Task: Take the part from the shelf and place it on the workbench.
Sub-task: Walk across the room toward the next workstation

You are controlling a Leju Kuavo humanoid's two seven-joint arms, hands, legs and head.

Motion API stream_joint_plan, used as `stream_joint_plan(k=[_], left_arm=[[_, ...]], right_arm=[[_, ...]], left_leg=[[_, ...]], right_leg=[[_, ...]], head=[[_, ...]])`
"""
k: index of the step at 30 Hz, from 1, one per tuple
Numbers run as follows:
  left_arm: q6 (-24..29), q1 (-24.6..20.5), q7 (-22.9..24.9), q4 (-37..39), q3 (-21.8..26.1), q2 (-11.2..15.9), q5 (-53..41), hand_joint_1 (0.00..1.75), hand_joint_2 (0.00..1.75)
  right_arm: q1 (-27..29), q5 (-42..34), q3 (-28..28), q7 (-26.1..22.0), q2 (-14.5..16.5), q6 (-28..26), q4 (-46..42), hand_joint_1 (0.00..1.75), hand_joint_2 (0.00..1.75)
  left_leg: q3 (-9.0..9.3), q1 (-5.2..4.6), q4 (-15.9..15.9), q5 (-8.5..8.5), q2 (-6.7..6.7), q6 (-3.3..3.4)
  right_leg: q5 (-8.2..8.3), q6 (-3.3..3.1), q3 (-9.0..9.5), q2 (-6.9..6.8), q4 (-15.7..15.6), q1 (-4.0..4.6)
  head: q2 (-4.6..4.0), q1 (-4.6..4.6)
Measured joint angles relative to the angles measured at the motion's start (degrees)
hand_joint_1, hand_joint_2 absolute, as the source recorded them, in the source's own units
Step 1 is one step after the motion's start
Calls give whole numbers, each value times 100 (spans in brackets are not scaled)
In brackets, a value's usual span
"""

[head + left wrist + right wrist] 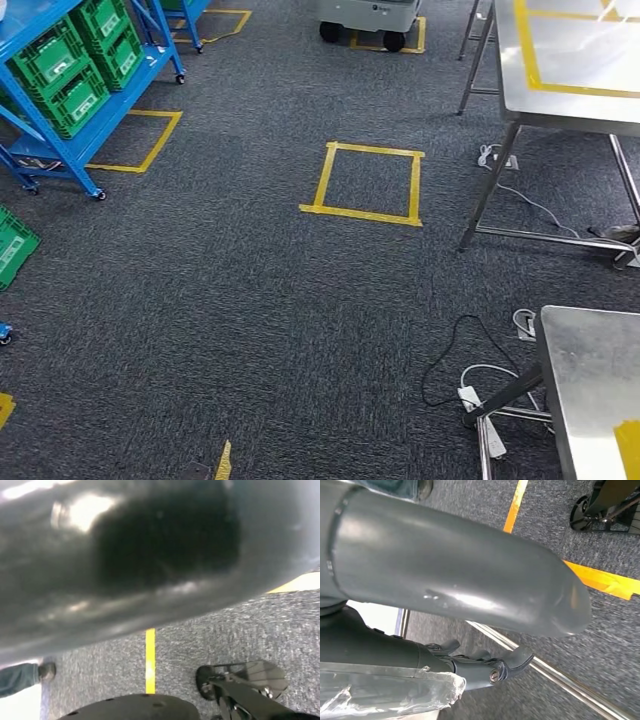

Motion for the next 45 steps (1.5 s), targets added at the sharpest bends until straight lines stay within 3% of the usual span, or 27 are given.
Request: stream_joint_plan(k=[2, 3, 5, 7, 9, 11, 12, 13, 14, 16, 18, 20, 21, 23, 25, 27, 28, 29, 32, 33, 35, 36, 38, 40, 42, 43, 45], left_arm=[[-3, -27, 20, 0, -14, -2, -21, 0, 0], [-7, -39, 25, 0, -23, -2, -32, 0, 0], [-14, -39, 26, 0, -38, 2, -64, 0, 0], [-22, -22, 17, 0, -46, 4, -91, 0, 0], [-41, -34, 5, 0, -55, -7, -99, 0, 0], [-65, -47, -4, 0, -61, -21, -97, 0, 0], [-74, -42, -8, 0, -62, -25, -94, 0, 0], [-79, -36, -10, 0, -61, -27, -91, 0, 0], [-81, -32, -11, 0, -61, -31, -90, 0, 0], [-81, -37, -12, 0, -61, -38, -91, 0, 0], [-80, -46, -10, 0, -61, -42, -91, 0, 0], [-79, -37, -8, 0, -61, -39, -91, 0, 0], [-78, -27, -7, 0, -61, -38, -91, 0, 0], [-76, -25, -3, 0, -61, -39, -91, 0, 0], [-76, -43, 0, 0, -61, -41, -91, 0, 0], [-76, -41, 1, 0, -60, -40, -91, 0, 0], [-76, -29, 2, 0, -60, -39, -91, 0, 0], [-76, -18, 3, 0, -59, -37, -91, 0, 0], [-75, -27, 6, 0, -58, -33, -91, 0, 0], [-75, -36, 6, 0, -58, -33, -91, 0, 0], [-74, -32, 7, 0, -58, -28, -91, 0, 0], [-74, -18, 8, 0, -58, -26, -91, 0, 0], [-74, -7, 8, 0, -57, -24, -92, 0, 0], [-74, -25, 8, 0, -56, -34, -97, 0, 0], [-74, -31, 8, 0, -56, -45, -102, 0, 0], [-74, -26, 8, 0, -56, -46, -104, 0, 0], [-75, -21, 8, 0, -56, -49, -109, 0, 0]], right_arm=[[3, 5, 4, 8, 1, 0, 0, 0, 0], [3, 6, 4, 11, 1, 2, 0, 0, 0], [-9, 4, 8, 15, 1, 15, 0, 0, 0], [-22, -3, 17, 12, 1, 33, 0, 0, 0], [-14, -12, 24, 9, 1, 55, 0, 0, 0], [6, -6, 26, 11, 1, 82, 0, 0, 0], [15, 3, 30, 14, 0, 95, 0, 0, 0], [20, 14, 34, 18, -1, 103, 0, 0, 0], [22, 24, 38, 22, -2, 107, 0, 0, 0], [20, 39, 45, 26, -5, 113, 0, 0, 0], [17, 52, 49, 26, -8, 124, 0, 0, 0], [16, 77, 58, 34, -8, 134, 0, 0, 0], [15, 94, 68, 39, -8, 137, 0, 0, 0], [19, 123, 96, 44, -8, 137, 0, 0, 0], [36, 141, 120, 45, -9, 137, 0, 0, 0], [52, 160, 134, 48, -10, 135, 0, 0, 0], [52, 170, 139, 49, -10, 134, 0, 0, 0], [47, 181, 145, 51, -10, 133, 0, 0, 0], [40, 205, 174, 53, -10, 132, 0, 0, 0], [36, 209, 182, 55, -10, 131, 0, 0, 0], [14, 212, 190, 60, -10, 129, 0, 0, 0], [-1, 213, 195, 63, -10, 128, 0, 0, 0], [-15, 229, 210, 69, -10, 127, 0, 0, 0], [1, 295, 241, 88, -10, 122, 0, 0, 0], [29, 369, 284, 110, -10, 115, 0, 0, 0], [39, 388, 303, 117, -11, 112, 0, 0, 0], [47, 410, 326, 132, -12, 107, 0, 0, 0]], left_leg=[[305, -61, -620, 181, 297, 67], [350, -88, -740, 180, 370, 90], [343, -93, -788, 182, 249, 130], [359, -64, -834, 218, 101, 188], [367, -41, -855, 244, -51, 234], [364, -40, -853, 248, -221, 251], [367, -39, -850, 248, -308, 251], [376, -38, -847, 247, -399, 249], [387, -35, -842, 243, -485, 242], [392, -37, -816, 226, -643, 204], [353, -37, -790, 226, -772, 138], [307, -15, -786, 249, -898, 67], [288, -9, -760, 229, -871, 38], [137, -12, -449, 17, -611, -18], [-216, -5, 287, -366, -310, -62], [-498, 17, 860, -546, -229, -84], [-494, 23, 858, -475, -215, -83], [-367, 23, 618, -302, -185, -72], [239, -42, -513, 166, 141, 18], [330, -68, -696, 196, 218, 46], [336, -89, -765, 188, 160, 95], [346, -76, -792, 203, 100, 121], [379, -37, -847, 236, -20, 178], [388, -19, -858, 249, -148, 210], [392, -20, -855, 250, -300, 219], [398, -20, -852, 248, -383, 217], [422, -14, -844, 239, -556, 203]], right_leg=[[-39, 46, 25, -124, 14, 35], [-55, 70, 31, -193, 17, 48], [-86, 122, 47, -316, 14, 50], [-230, 179, -10, -115, 187, 25], [-568, 219, -299, 257, 824, -2], [-839, 240, -684, 401, 1564, -10], [-822, 245, -787, 416, 1705, -12], [-684, 248, -784, 429, 1614, -17], [-456, 247, -677, 466, 1310, -28], [-55, 249, -344, 749, 503, -80], [52, 236, -152, 987, 111, -112], [50, 189, -116, 917, 91, -98], [60, 154, -109, 846, 77, -95], [72, 80, -91, 674, 43, -96], [59, 33, -87, 482, 39, -75], [40, 18, -84, 286, 40, -54], [30, 18, -77, 200, 40, -46], [18, 22, -62, 124, 40, -41], [-39, 69, 4, -76, 46, -10], [-57, 92, 18, -135, 47, 1], [-76, 142, 49, -250, 33, 8], [-99, 174, 59, -228, 36, 2], [-270, 234, -30, 43, 269, -19], [-612, 270, -375, 351, 975, -41], [-802, 291, -742, 416, 1638, -46], [-729, 294, -809, 423, 1693, -47], [-286, 292, -625, 505, 1139, -60]], head=[[0, -4], [0, -7], [0, -10], [0, 9], [0, 40], [0, 51], [0, 53], [0, 54], [0, 54], [0, 58], [0, 58], [0, 54], [0, 52], [0, 22], [0, -5], [0, -4], [0, -5], [0, -6], [0, -4], [0, -2], [0, -4], [0, -1], [0, 20], [0, 52], [0, 60], [0, 61], [0, 61]])
